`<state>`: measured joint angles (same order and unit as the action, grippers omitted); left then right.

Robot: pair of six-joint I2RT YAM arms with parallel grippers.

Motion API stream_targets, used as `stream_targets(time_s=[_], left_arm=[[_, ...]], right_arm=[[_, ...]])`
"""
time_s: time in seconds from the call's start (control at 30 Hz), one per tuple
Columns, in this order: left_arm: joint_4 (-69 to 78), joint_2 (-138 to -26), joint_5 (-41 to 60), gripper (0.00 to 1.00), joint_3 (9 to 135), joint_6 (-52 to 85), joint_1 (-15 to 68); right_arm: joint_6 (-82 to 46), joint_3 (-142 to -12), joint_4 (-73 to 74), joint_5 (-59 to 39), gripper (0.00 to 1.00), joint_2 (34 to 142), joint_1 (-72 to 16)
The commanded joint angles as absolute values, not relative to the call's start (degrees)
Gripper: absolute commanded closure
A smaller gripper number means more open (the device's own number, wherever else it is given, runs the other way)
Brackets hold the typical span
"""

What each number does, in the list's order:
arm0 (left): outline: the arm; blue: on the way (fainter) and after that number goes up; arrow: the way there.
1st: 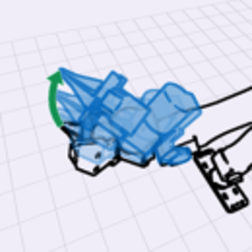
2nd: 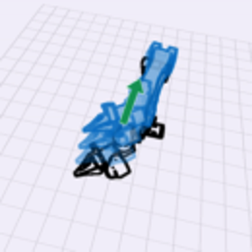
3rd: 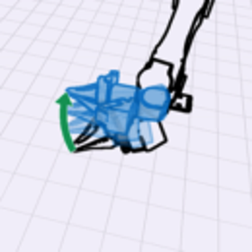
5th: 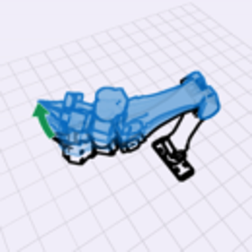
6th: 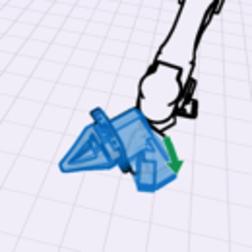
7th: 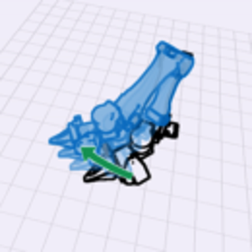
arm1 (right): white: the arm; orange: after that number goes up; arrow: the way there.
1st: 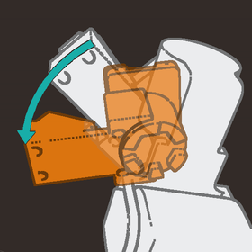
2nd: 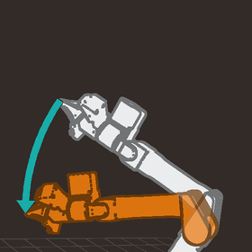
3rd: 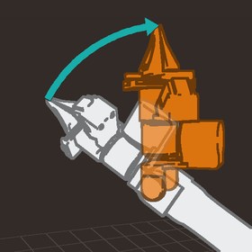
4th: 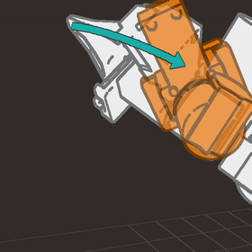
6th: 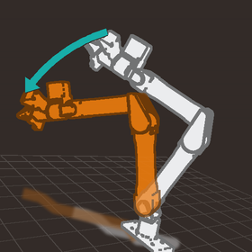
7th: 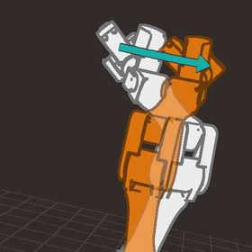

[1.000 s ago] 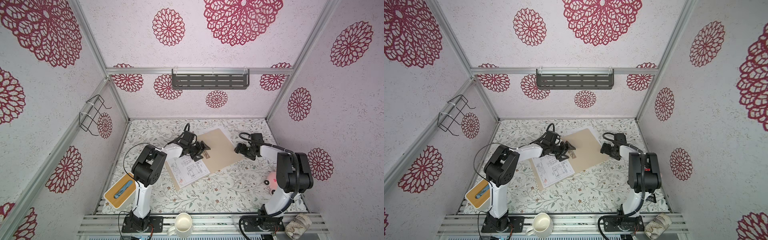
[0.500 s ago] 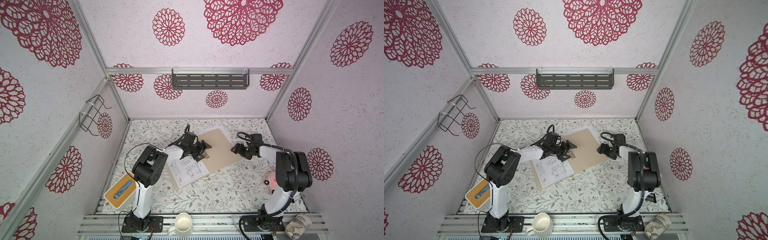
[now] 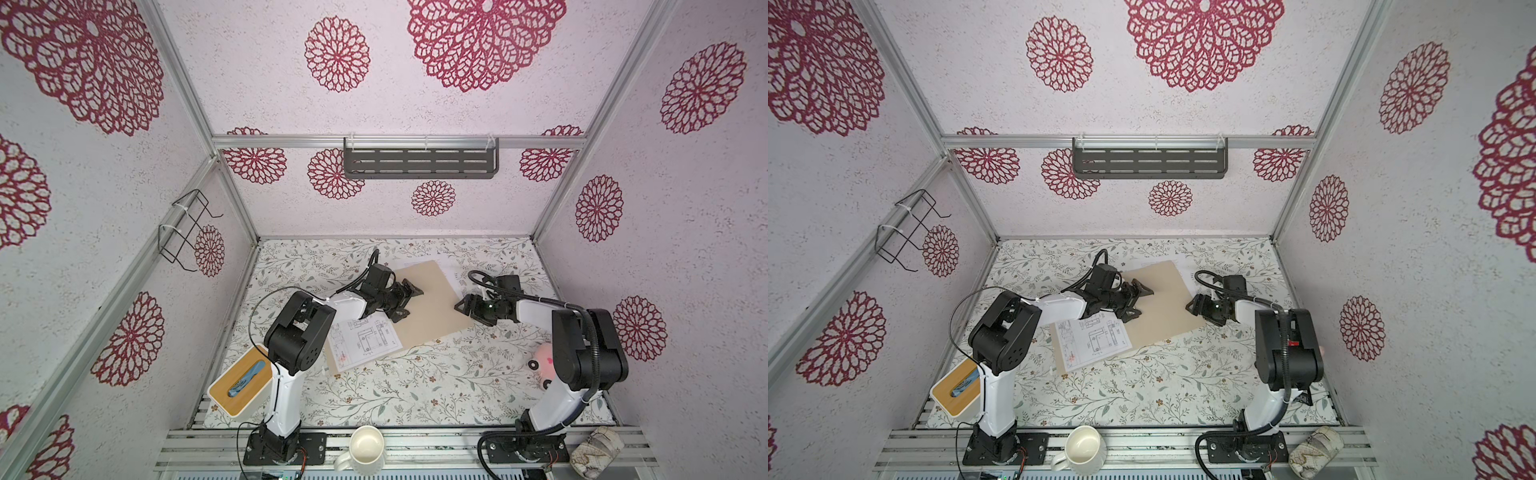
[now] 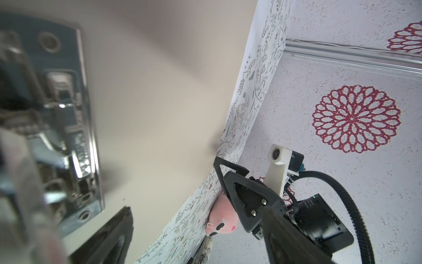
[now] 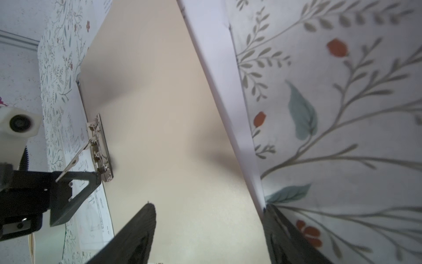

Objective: Put the files into the folder

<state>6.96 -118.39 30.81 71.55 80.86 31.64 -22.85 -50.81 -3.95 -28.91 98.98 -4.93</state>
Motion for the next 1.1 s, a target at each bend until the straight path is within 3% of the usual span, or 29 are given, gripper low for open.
stream_targets(time_s=[0.0,0.57,1.07], left_arm=[[8.9,-115.1,29.8,0.09,69.6,81.6,31.5],[8.0,-113.1,28.6,0.08,67.6,80.1,29.6],[8.1,-114.0,30.4,0.08,70.5,79.9,25.3]], right_arm=[[-26.1,-48.2,-6.4,-29.7,0.23,96.6,-6.6],[-26.8,-48.9,-10.2,-24.6,0.22,90.8,-7.2],[-27.7,-59.4,-8.4,-24.4,0.23,98.0,-7.5]])
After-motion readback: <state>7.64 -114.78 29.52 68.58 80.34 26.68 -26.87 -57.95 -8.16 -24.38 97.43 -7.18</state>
